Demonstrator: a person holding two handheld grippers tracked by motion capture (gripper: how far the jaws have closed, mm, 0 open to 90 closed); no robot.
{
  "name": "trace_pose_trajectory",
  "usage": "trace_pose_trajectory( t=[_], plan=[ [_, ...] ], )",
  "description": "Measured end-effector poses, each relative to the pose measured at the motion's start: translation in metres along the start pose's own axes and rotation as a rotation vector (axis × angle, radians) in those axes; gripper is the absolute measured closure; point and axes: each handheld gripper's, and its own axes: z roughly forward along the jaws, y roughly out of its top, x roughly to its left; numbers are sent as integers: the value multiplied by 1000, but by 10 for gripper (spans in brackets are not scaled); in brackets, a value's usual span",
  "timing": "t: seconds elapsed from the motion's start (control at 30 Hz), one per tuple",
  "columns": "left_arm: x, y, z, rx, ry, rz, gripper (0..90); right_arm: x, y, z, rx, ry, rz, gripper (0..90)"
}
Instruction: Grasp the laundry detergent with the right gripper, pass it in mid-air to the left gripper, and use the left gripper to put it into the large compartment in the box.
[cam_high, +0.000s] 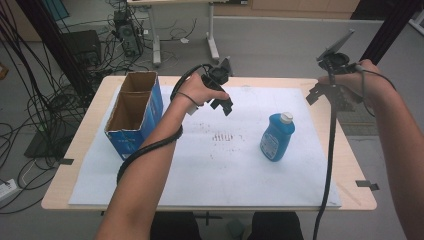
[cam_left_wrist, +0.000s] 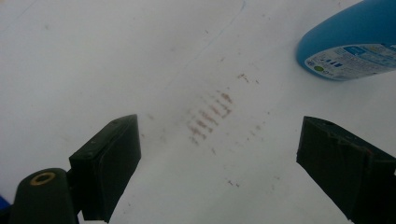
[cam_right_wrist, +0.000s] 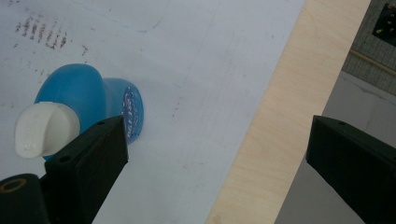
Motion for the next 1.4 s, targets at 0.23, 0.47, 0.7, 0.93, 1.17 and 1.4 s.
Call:
trace_pose_trajectory(
  t=[0.23,0.47,0.7,0.93,1.17,1.4],
  plan=[
    [0,-1,3,8,0,-1,139,0,0,0,0,-1,-3,52],
    [-1,-3,1,7,1,-1,138,-1,0,0,-2,0,-1,52],
    [-2,-5,2,8,-4,-16,136,-2,-2,3,3,0,1,53],
    [-1,-10,5,7,-12,-26,136,-4,-6,2,0,-2,-1,53],
    [-1,-17,3,8,-6,-26,136,-6,-13,3,-3,-3,1,52],
    [-4,-24,2,18,13,-36,136,-6,-21,5,-9,8,0,53]
  ],
)
